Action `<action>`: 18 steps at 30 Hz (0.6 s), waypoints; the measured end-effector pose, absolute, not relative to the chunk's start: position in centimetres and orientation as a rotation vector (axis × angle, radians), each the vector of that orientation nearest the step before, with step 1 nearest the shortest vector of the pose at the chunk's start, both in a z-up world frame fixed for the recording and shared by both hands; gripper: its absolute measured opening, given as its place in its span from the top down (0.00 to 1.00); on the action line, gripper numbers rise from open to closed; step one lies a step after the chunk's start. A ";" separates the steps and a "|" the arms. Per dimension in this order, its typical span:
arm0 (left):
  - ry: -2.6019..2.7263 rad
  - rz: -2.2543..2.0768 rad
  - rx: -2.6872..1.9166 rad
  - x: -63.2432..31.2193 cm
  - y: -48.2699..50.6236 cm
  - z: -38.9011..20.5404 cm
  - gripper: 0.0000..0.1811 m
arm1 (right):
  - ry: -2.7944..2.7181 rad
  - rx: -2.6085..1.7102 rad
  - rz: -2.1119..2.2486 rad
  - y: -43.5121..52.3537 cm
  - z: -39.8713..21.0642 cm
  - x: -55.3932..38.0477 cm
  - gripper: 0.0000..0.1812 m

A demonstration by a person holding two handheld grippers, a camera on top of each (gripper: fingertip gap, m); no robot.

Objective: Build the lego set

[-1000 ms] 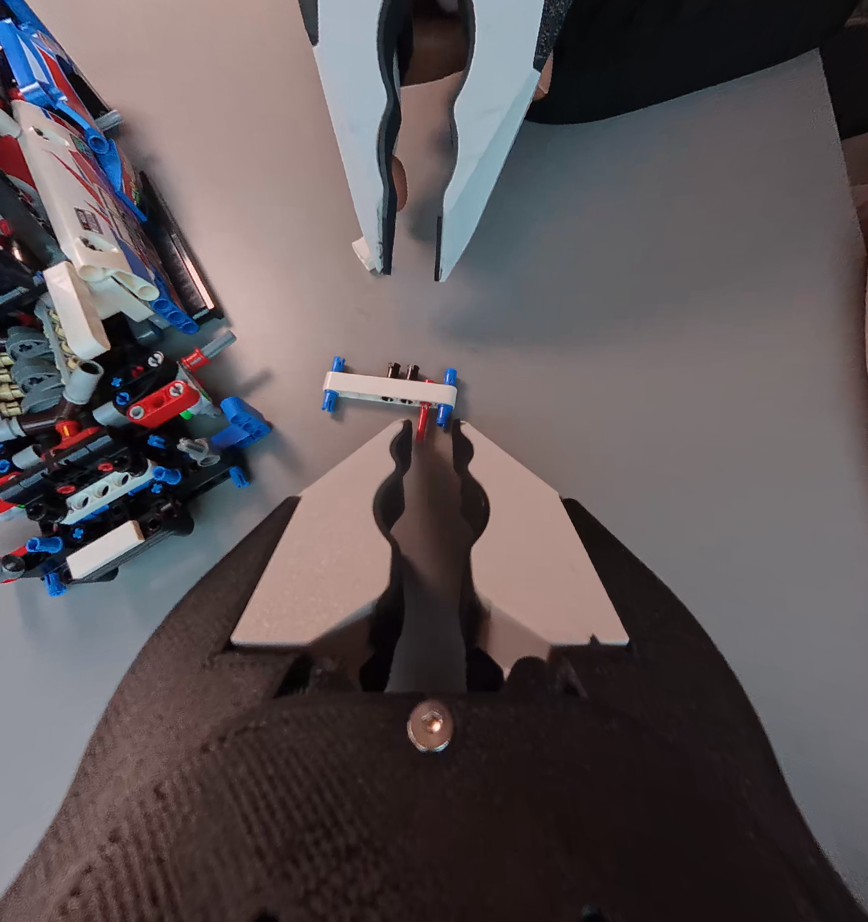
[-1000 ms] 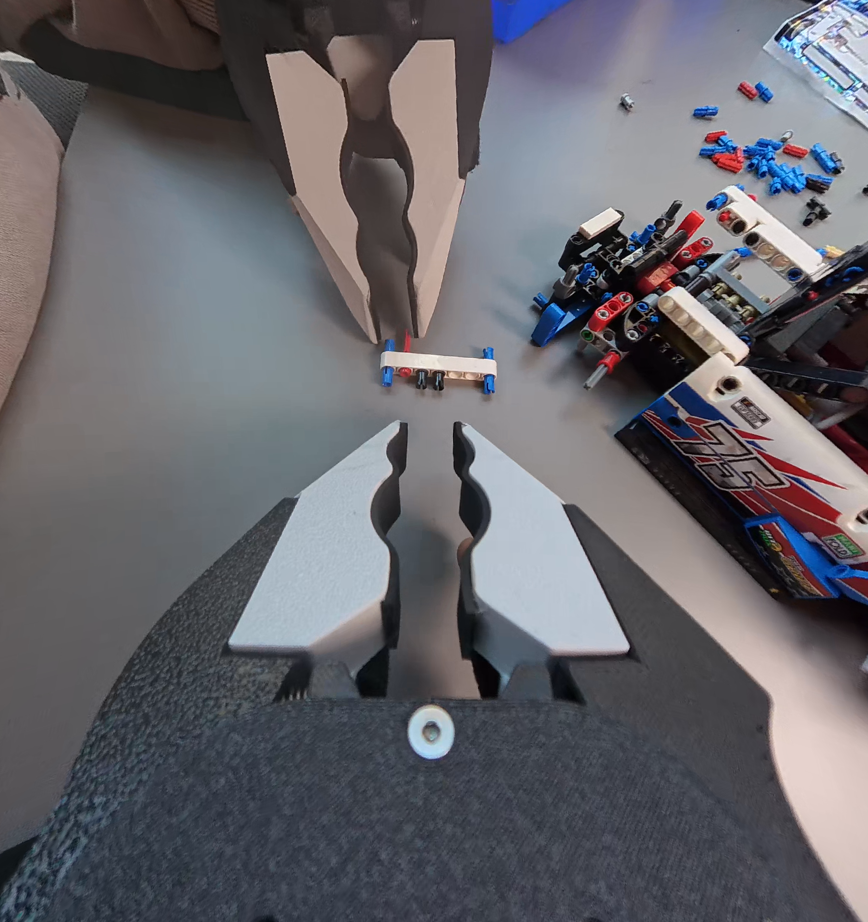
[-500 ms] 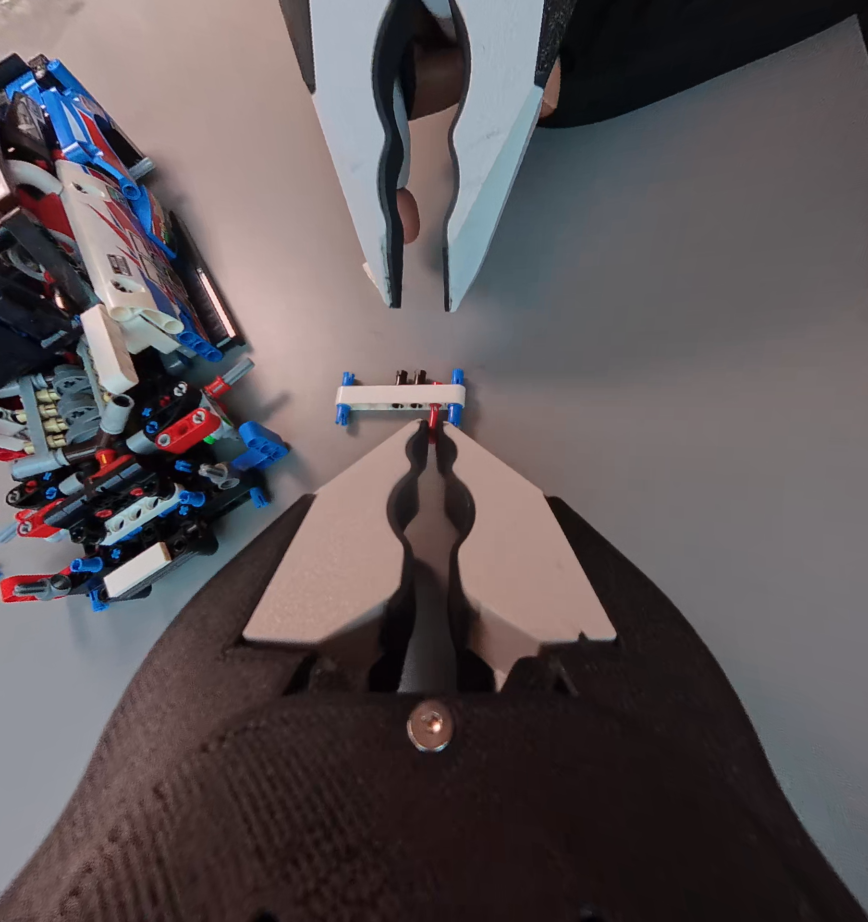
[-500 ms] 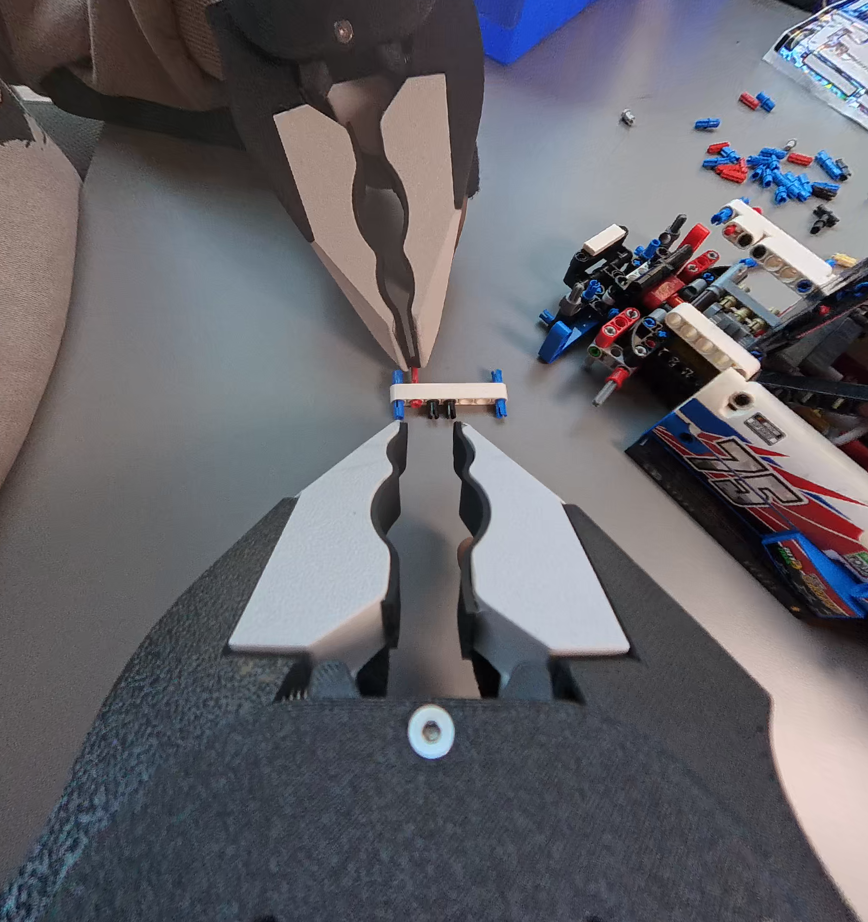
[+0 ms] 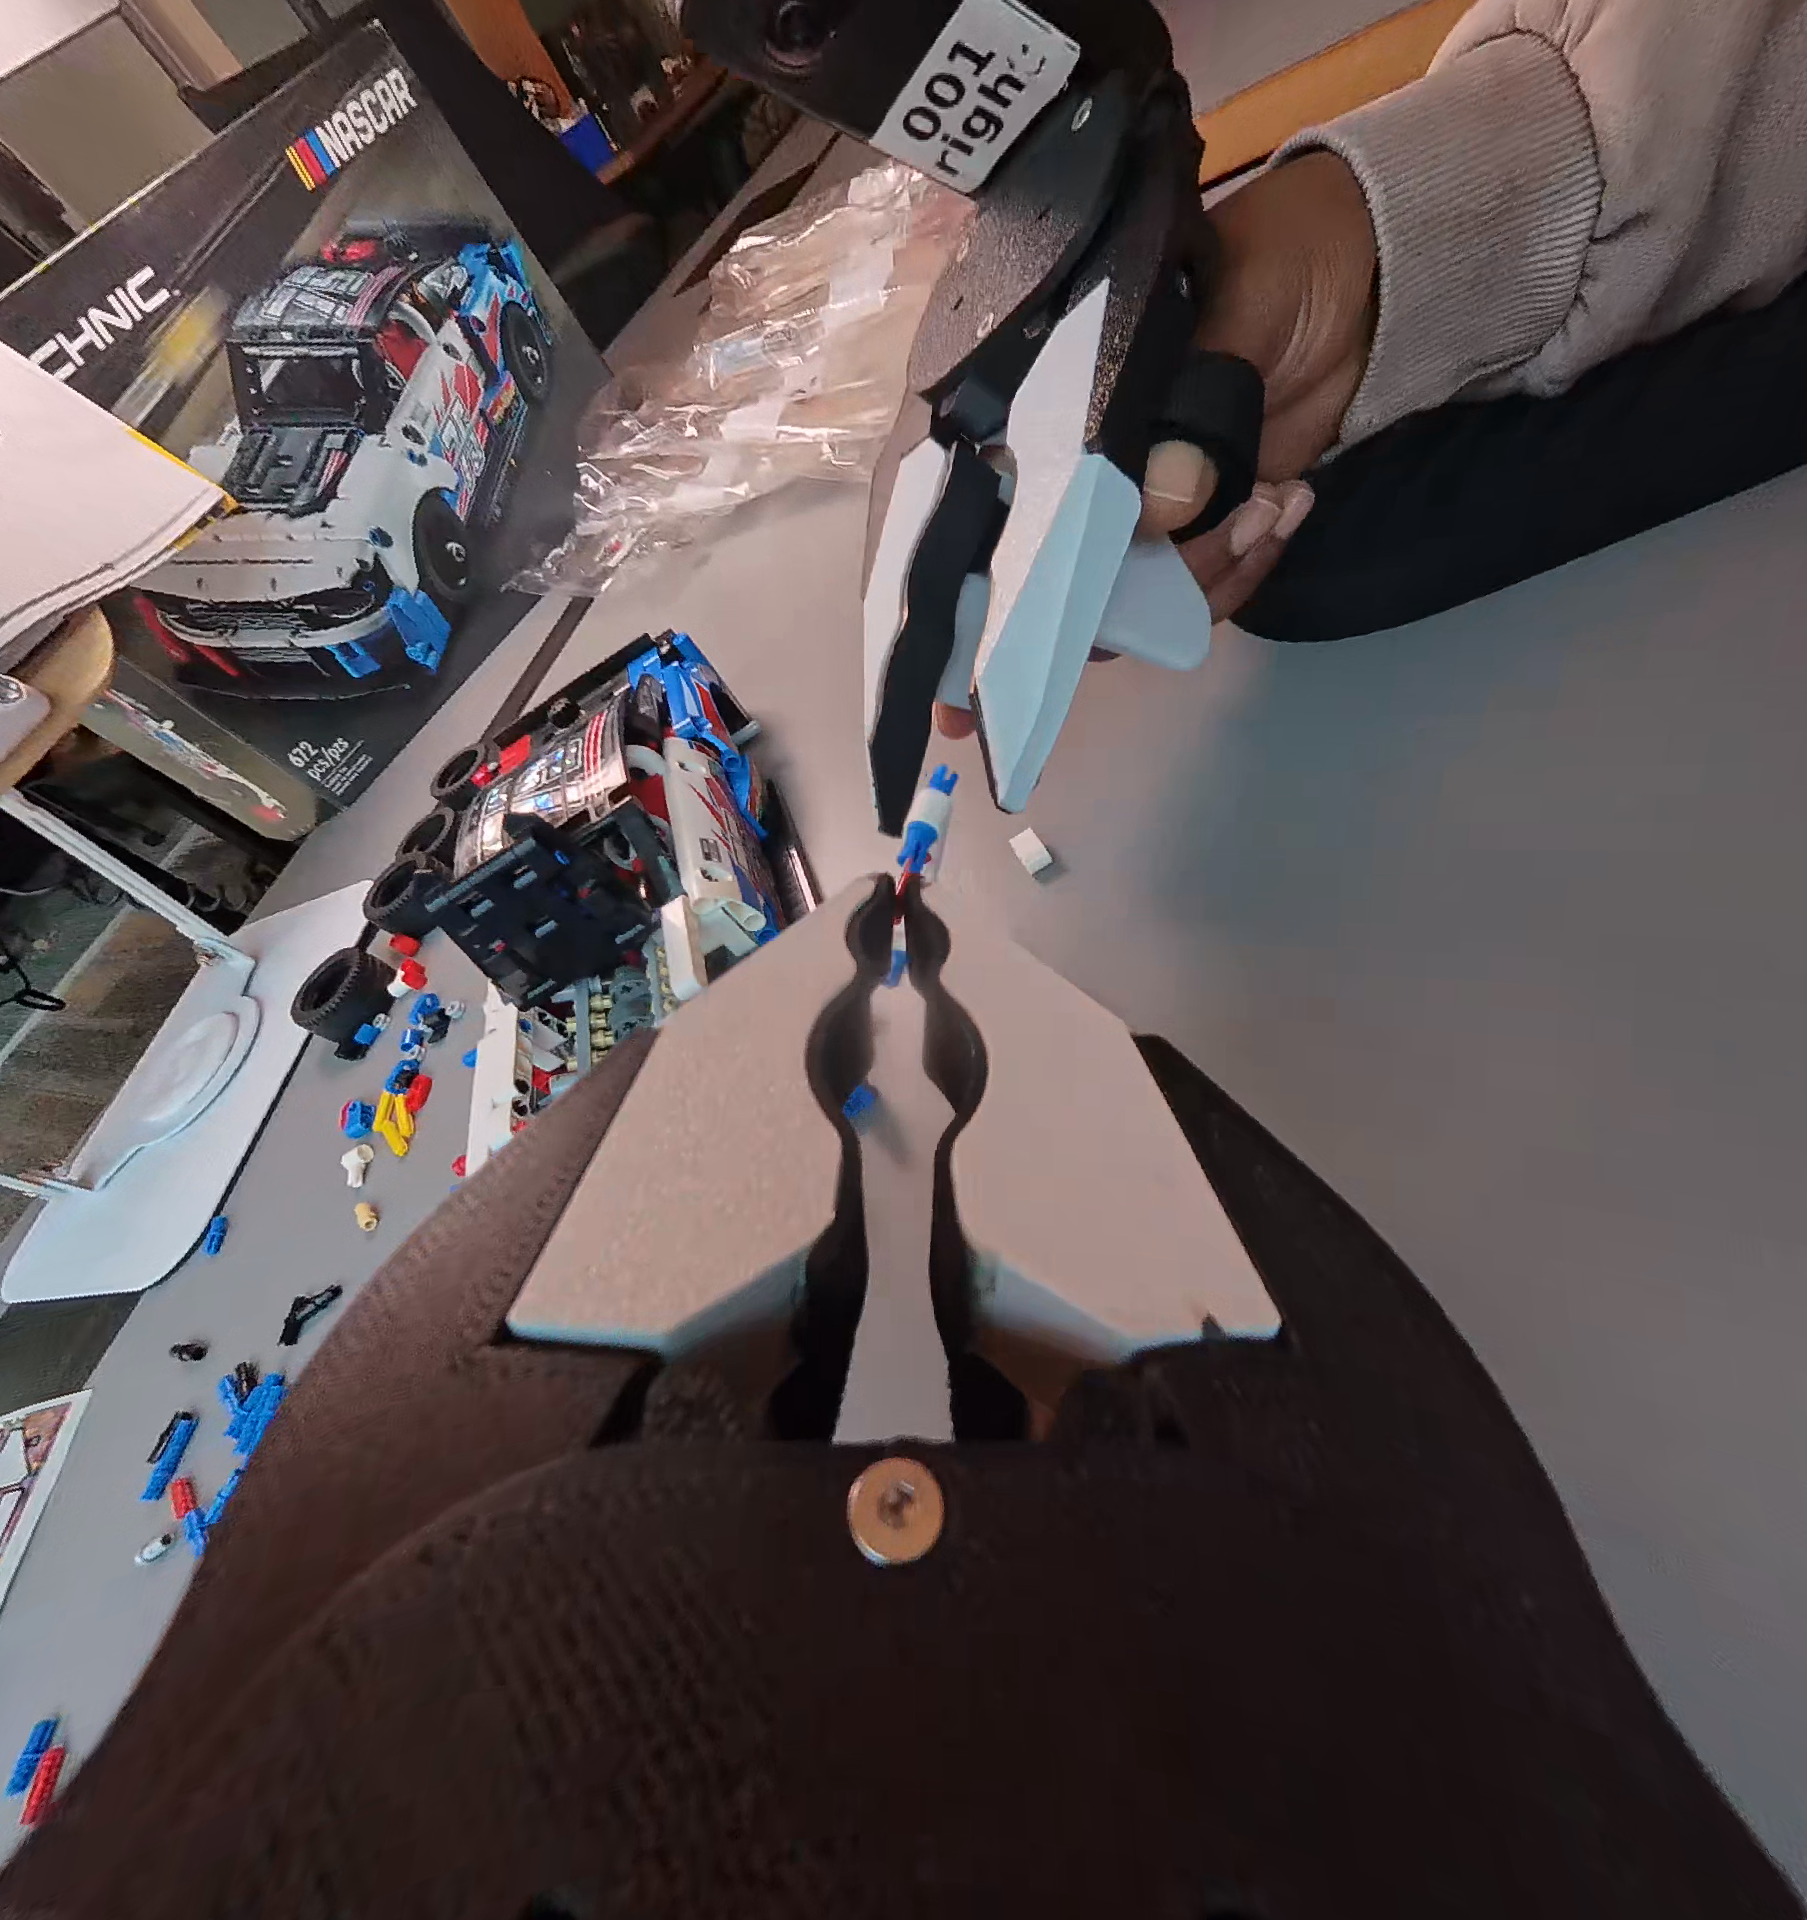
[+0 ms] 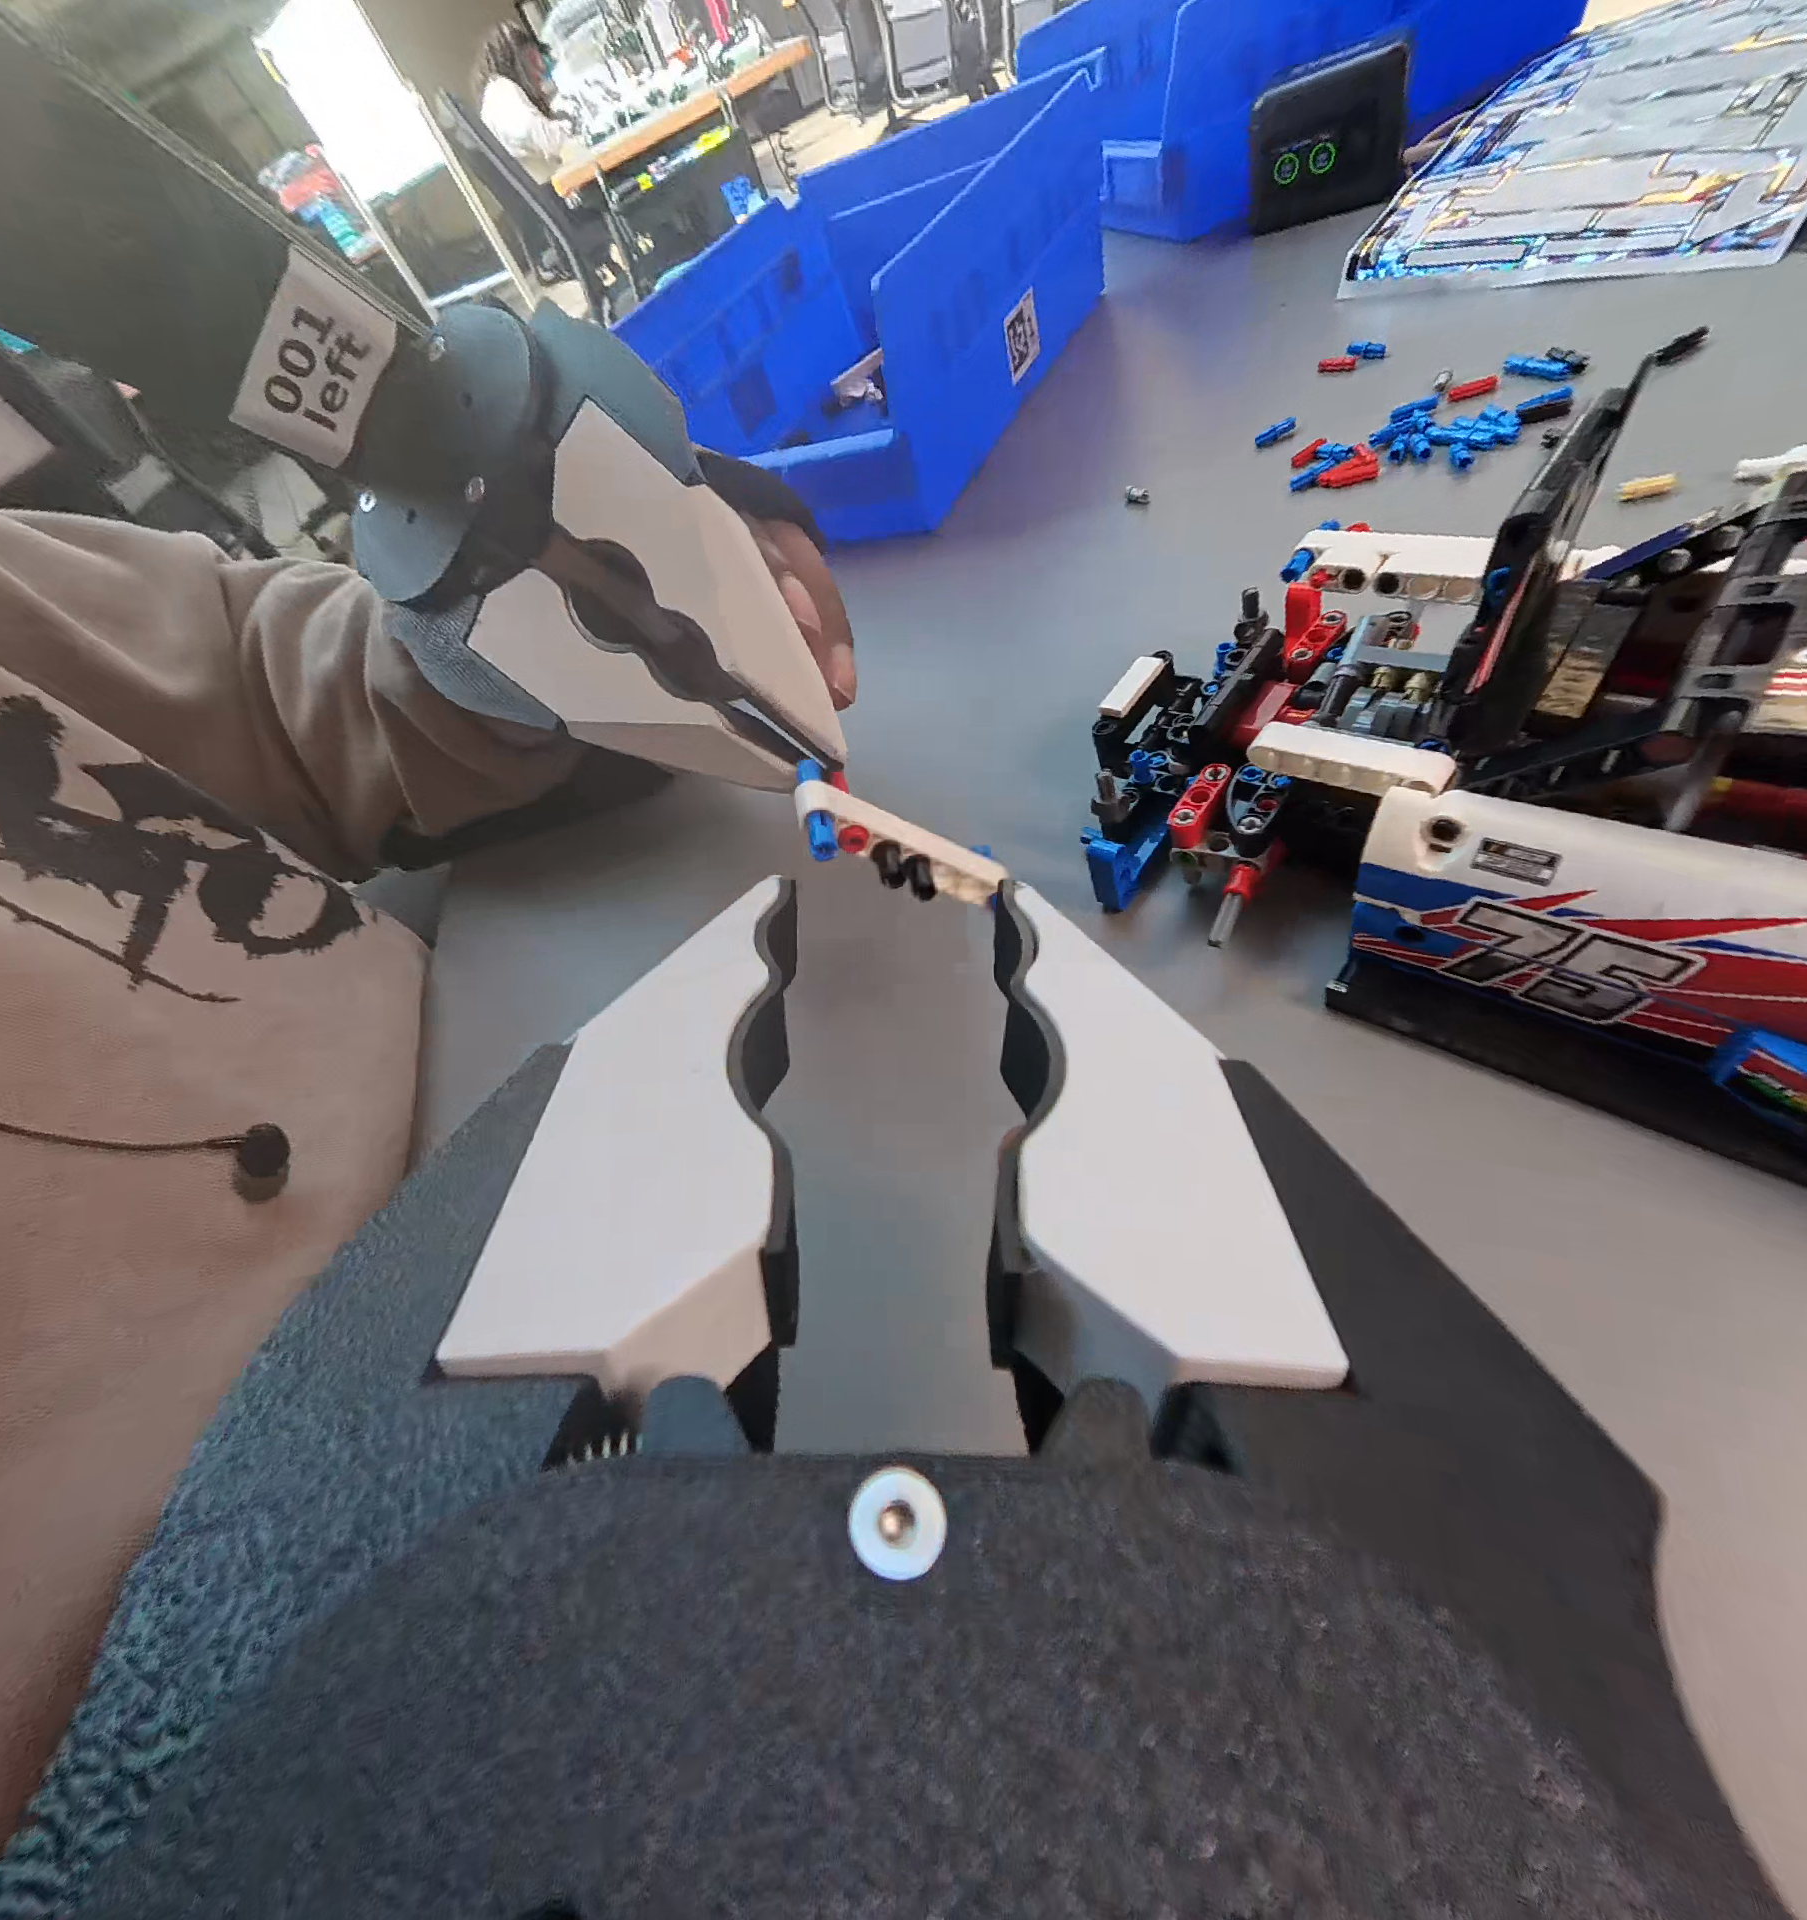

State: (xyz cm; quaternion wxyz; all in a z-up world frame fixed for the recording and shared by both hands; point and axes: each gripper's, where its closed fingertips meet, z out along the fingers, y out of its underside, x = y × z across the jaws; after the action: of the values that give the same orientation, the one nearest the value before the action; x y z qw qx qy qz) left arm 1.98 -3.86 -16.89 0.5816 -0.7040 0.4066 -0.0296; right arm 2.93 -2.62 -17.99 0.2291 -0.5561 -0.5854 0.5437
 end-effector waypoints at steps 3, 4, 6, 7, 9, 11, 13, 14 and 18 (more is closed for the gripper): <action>0.924 -0.102 -1.652 1.7 -3.8 -16.7 1.00 | -1.647 -1.437 1.438 -2.8 -17.8 2.9 0.80; 0.911 -0.118 -1.659 1.6 -3.8 -16.7 1.00 | -1.669 -1.409 1.391 -2.8 -17.9 2.9 0.80; 0.881 -0.154 -1.663 1.3 -3.8 -16.4 1.00 | -1.701 -1.369 1.330 -2.8 -18.1 3.0 0.80; 0.868 -0.173 -1.663 1.2 -3.8 -16.3 1.00 | -1.709 -1.356 1.320 -2.8 -18.2 3.0 0.80; 0.838 -0.215 -1.655 1.2 -3.8 -15.8 1.00 | -1.715 -1.338 1.314 -2.9 -18.2 3.0 0.80; 0.813 -0.275 -1.652 1.3 -3.9 -15.5 1.00 | -1.715 -1.310 1.328 -3.2 -17.9 3.1 0.80; 0.790 -0.350 -1.642 1.7 -4.2 -15.1 1.00 | -1.728 -1.281 1.329 -3.6 -17.9 3.0 0.80; 0.783 -0.373 -1.637 1.8 -4.2 -15.0 1.00 | -1.736 -1.264 1.316 -3.8 -17.9 2.9 0.80; 0.791 -0.480 -1.623 2.7 -4.8 -14.9 1.00 | -1.772 -1.194 1.213 -4.0 -18.8 2.2 0.79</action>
State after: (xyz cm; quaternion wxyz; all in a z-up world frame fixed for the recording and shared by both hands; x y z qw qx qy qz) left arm 2.74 -4.82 -14.87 0.5946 -0.6984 0.3405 -0.2066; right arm 2.20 -4.04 -18.80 0.3357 -0.4578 -0.6793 0.4651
